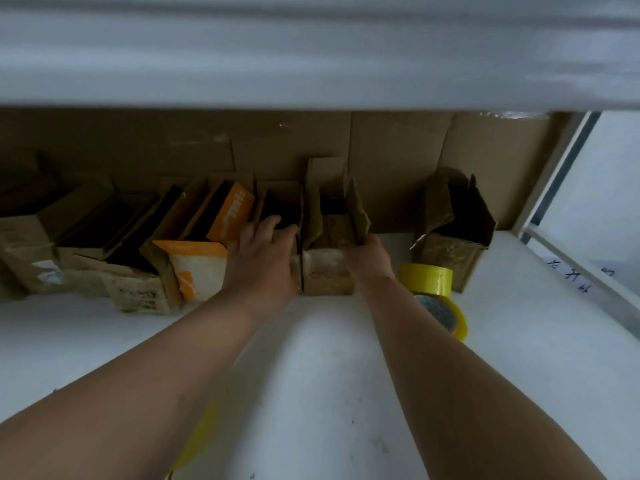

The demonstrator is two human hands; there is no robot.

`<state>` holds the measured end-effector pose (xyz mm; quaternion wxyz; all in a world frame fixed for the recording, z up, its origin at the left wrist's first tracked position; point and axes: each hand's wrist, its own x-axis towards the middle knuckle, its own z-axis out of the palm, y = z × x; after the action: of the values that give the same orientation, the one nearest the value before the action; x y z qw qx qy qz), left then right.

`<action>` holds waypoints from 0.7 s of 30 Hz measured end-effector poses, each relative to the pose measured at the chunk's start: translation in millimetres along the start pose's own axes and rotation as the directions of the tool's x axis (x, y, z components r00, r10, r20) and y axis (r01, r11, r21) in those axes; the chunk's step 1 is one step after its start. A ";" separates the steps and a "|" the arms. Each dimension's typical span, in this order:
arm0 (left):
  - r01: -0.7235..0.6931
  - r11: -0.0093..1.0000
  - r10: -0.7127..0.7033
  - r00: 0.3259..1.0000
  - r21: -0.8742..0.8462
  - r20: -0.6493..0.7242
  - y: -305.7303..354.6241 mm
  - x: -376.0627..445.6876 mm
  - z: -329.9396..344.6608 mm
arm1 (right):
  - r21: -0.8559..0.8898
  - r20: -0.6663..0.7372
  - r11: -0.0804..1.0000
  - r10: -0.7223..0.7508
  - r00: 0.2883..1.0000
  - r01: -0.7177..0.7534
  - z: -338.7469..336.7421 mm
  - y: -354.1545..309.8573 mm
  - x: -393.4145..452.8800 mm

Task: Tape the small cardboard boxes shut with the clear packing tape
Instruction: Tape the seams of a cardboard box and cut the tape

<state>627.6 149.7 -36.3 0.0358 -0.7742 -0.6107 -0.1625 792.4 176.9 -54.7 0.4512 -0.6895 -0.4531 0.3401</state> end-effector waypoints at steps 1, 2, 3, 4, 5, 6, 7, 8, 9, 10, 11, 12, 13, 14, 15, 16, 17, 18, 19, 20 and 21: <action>-0.005 1.000 0.005 1.000 -0.003 -0.031 8.4 0.3 0.1 | 0.018 0.026 0.999 -0.027 0.999 0.027 -5.0 -1.5 -2.8; -0.013 1.000 0.012 0.998 -0.013 -0.061 18.1 0.8 0.1 | 0.048 0.021 0.997 -0.056 0.998 0.054 -12.1 -2.4 -4.9; -0.026 0.999 0.024 0.996 -0.025 -0.084 28.2 1.7 0.6 | 0.083 -0.026 0.993 -0.085 0.996 0.087 -22.0 -3.7 -6.3; -0.046 0.998 0.042 0.994 -0.037 -0.102 38.5 2.6 1.1 | 0.105 -0.118 0.985 -0.122 0.986 0.134 -34.0 -3.5 -6.0; -0.073 0.996 0.067 0.991 -0.052 -0.114 48.4 4.1 2.3 | 0.099 -0.230 0.977 -0.163 0.959 0.190 -47.6 -1.2 -3.8; -0.108 0.991 0.098 0.987 -0.074 -0.126 58.1 5.6 4.0 | 0.058 -0.350 0.969 -0.204 0.914 0.239 -63.5 2.6 -2.7; -0.142 0.985 0.127 0.982 -0.101 -0.139 67.9 7.1 6.2 | 0.005 -0.463 0.968 -0.221 0.858 0.252 -80.1 7.9 -0.5; -0.167 0.978 0.148 0.978 -0.126 -0.148 78.1 9.2 9.1 | -0.024 -0.562 0.972 -0.208 0.801 0.235 -95.6 14.5 3.9; -0.178 0.973 0.156 0.976 -0.147 -0.149 89.1 10.9 12.4 | -0.016 -0.632 0.982 -0.156 0.759 0.189 -112.1 21.3 7.7; -0.176 0.970 0.154 0.979 -0.169 -0.133 100.9 12.2 16.5 | 0.020 -0.663 0.992 -0.077 0.745 0.121 -126.7 30.4 13.5; -0.166 0.966 0.147 0.983 -0.199 -0.109 113.0 13.8 20.4 | 0.059 -0.654 0.997 0.000 0.756 0.051 -139.4 40.0 20.2; -0.152 0.959 0.137 0.987 -0.240 -0.079 124.4 15.1 24.0 | 0.093 -0.601 0.995 0.076 0.796 -0.025 -150.1 48.8 27.6; -0.136 0.950 0.128 0.991 -0.281 -0.046 134.7 16.6 27.7 | 0.120 -0.517 0.989 0.137 0.845 -0.087 -158.2 56.1 35.3; -0.118 0.944 0.121 0.993 -0.308 -0.010 143.7 17.5 31.5 | 0.148 -0.411 0.981 0.176 0.895 -0.125 -164.1 62.8 42.9; -0.098 0.941 0.115 0.993 -0.325 0.033 151.4 18.7 36.2 | 0.178 -0.300 0.973 0.195 0.934 -0.146 -167.9 67.6 49.4; -0.073 0.939 0.106 0.991 -0.336 0.080 157.7 19.4 41.1 | 0.207 -0.197 0.965 0.205 0.959 -0.164 -170.3 70.6 53.8; -0.041 0.937 0.091 0.988 -0.348 0.128 162.8 20.2 46.5 | 0.237 -0.113 0.955 0.210 0.971 -0.179 -172.0 72.3 56.7; -0.004 0.932 0.072 0.982 -0.361 0.175 166.0 21.8 52.5 | 0.264 -0.054 0.945 0.213 0.976 -0.192 -172.6 72.8 58.6; 0.035 0.927 0.052 0.974 -0.373 0.220 167.9 24.2 59.0 | 0.281 -0.018 0.939 0.212 0.977 -0.198 -172.8 73.4 60.9; 0.071 0.923 0.034 0.963 -0.377 0.266 169.0 26.9 65.3 | 0.275 0.003 0.940 0.208 0.978 -0.201 -172.8 73.8 63.2; 0.101 0.921 0.021 0.951 -0.377 0.308 169.3 29.4 71.4 | 0.256 0.009 0.947 0.198 0.980 -0.193 -172.9 74.4 65.5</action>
<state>810.5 152.7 -70.8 -0.2167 -0.7688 -0.5804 -0.1588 991.3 170.1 -65.4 0.5041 -0.6700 -0.3313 0.4328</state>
